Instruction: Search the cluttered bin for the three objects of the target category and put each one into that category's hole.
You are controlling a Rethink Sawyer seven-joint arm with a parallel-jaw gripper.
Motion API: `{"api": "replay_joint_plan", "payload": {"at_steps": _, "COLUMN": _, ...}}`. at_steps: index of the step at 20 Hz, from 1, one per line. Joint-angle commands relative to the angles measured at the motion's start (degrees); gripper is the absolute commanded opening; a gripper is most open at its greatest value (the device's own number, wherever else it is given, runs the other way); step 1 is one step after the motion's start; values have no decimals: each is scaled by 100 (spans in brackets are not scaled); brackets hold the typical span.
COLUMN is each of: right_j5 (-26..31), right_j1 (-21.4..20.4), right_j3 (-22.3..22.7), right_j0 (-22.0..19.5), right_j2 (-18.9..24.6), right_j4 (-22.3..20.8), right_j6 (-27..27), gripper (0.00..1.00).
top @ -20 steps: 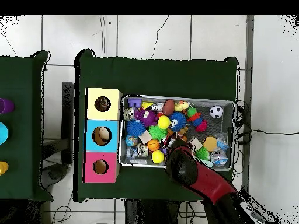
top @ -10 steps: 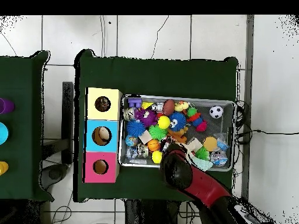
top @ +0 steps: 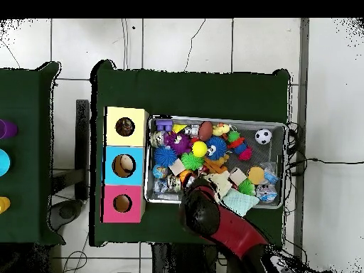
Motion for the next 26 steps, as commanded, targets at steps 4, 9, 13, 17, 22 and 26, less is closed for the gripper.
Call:
{"api": "replay_joint_plan", "payload": {"at_steps": 4, "right_j5": 974, "right_j1": -708, "right_j3": 230, "right_j0": 951, "right_j2": -458, "right_j4": 1004, "right_j6": 1722, "gripper": 0}}
{"api": "replay_joint_plan", "payload": {"at_steps": 9, "right_j5": 1433, "right_j1": -947, "right_j3": 132, "right_j0": 1415, "right_j2": -823, "right_j4": 1227, "right_j6": 1760, "gripper": 0}}
{"api": "replay_joint_plan", "payload": {"at_steps": 13, "right_j5": 1613, "right_j1": -1028, "right_j3": 85, "right_j0": 1554, "right_j2": -954, "right_j4": 1309, "right_j6": 1746, "gripper": 0}}
{"api": "replay_joint_plan", "payload": {"at_steps": 17, "right_j5": 1666, "right_j1": -1050, "right_j3": 100, "right_j0": 1334, "right_j2": -891, "right_j4": 1285, "right_j6": 1630, "gripper": 0}}
{"api": "replay_joint_plan", "payload": {"at_steps": 22, "right_j5": 1955, "right_j1": -1149, "right_j3": 5, "right_j0": 1243, "right_j2": -975, "right_j4": 1270, "right_j6": 1536, "gripper": 0}}
{"api": "replay_joint_plan", "payload": {"at_steps": 26, "right_j5": 2268, "right_j1": -1227, "right_j3": -140, "right_j0": 1241, "right_j2": -1107, "right_j4": 1260, "right_j6": 1444, "gripper": 0}}
